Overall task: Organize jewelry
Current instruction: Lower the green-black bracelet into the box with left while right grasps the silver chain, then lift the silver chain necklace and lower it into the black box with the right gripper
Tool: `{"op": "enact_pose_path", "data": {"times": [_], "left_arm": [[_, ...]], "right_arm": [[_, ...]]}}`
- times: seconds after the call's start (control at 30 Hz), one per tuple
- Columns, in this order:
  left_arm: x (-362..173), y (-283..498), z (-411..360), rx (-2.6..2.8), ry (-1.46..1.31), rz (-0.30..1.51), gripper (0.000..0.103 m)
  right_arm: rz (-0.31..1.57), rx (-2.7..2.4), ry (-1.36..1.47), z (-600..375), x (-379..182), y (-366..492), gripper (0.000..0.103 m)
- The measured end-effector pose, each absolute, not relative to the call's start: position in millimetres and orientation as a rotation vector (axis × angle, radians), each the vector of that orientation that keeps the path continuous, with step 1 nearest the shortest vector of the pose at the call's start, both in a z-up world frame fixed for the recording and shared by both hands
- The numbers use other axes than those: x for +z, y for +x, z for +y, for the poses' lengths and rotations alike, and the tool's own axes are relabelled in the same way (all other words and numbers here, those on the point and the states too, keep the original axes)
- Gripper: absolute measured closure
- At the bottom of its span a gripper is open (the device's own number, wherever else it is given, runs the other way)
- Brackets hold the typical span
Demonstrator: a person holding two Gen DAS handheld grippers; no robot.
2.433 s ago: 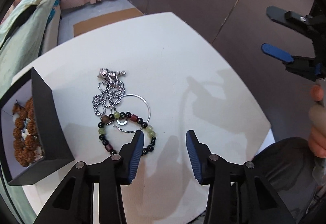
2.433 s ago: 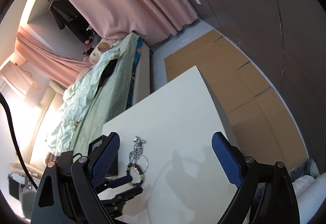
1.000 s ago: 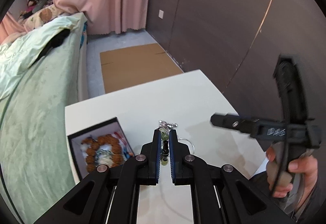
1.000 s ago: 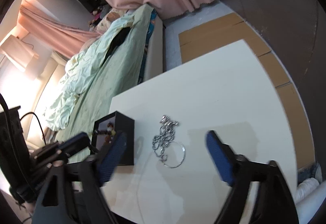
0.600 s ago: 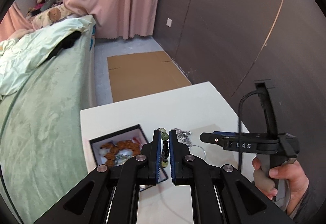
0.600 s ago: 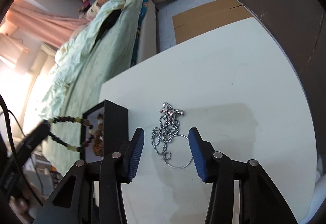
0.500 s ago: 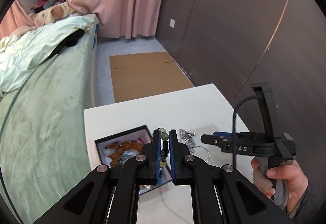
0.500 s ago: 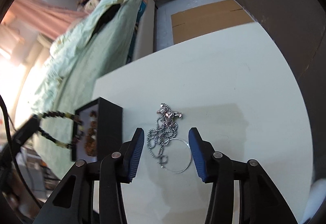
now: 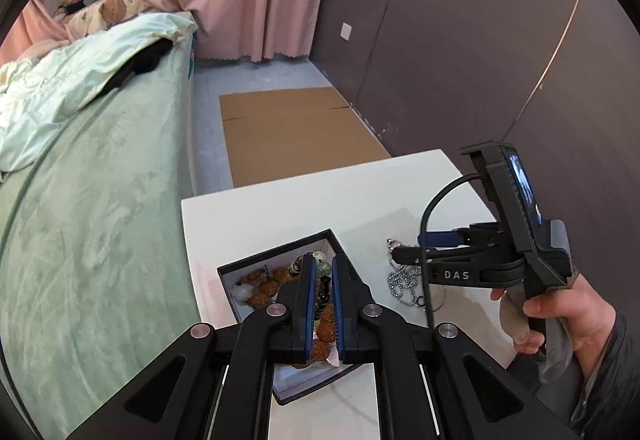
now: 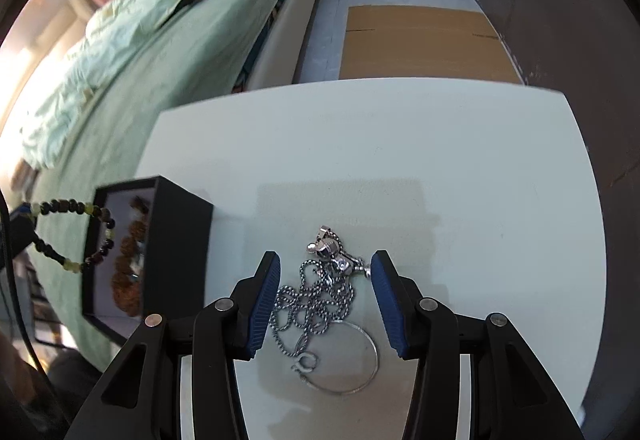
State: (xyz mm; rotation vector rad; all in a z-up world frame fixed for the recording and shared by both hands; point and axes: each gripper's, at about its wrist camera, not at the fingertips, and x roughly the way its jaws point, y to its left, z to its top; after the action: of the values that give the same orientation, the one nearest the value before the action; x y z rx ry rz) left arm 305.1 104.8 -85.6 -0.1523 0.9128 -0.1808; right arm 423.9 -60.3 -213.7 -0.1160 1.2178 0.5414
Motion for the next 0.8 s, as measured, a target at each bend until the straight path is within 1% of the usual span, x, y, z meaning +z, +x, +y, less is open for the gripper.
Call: {"op": "enact_pose_path", "data": {"times": [0.23,0.27,0.33,0.37,0.4,0.43,0.47,0.5,0.6,0.8], "left_arm": [[-96.5,312.8,117.8,-0.197,-0.242,0.975,0.094],[-97.0,312.5,121.6,-0.195,-0.259,0.975,0.094],[-97.2,311.1,127.0,-0.189,-0.279,0.973,0.087],[-96.6,309.0,130.3,-0.180,-0.285,0.970,0.072],[-95.9,307.4,132.2,-0.177,-0.289,0.965,0.053],[-94.8,305.2,133.8,-0.174,-0.294,0.958,0.044],[-92.6,301.7,135.6,-0.172,-0.300,0.943,0.032],[-90.4,299.2,136.4,-0.170,-0.301,0.932,0.029],[-84.3,293.2,138.7,-0.152,-0.290,0.920,0.028],[-77.6,283.2,147.9,-0.120,-0.299,0.911,0.028]], "right_arm": [[1.212,0.520,-0.281,-45.7,-220.8,420.2,0.054],[1.208,0.513,-0.302,-44.0,-220.5,418.4,0.055],[1.198,0.504,-0.355,-42.2,-218.9,415.3,0.066],[1.204,0.517,-0.351,-43.0,-217.6,415.3,0.081],[1.213,0.525,-0.340,-45.3,-216.1,415.1,0.084],[1.214,0.528,-0.333,-47.4,-214.8,414.8,0.084],[1.213,0.531,-0.328,-49.6,-213.2,413.9,0.086],[1.210,0.535,-0.317,-53.4,-209.2,412.1,0.093],[1.201,0.537,-0.276,-58.9,-198.7,408.3,0.093],[1.120,0.551,-0.223,-70.1,-164.1,395.3,0.093]]}}
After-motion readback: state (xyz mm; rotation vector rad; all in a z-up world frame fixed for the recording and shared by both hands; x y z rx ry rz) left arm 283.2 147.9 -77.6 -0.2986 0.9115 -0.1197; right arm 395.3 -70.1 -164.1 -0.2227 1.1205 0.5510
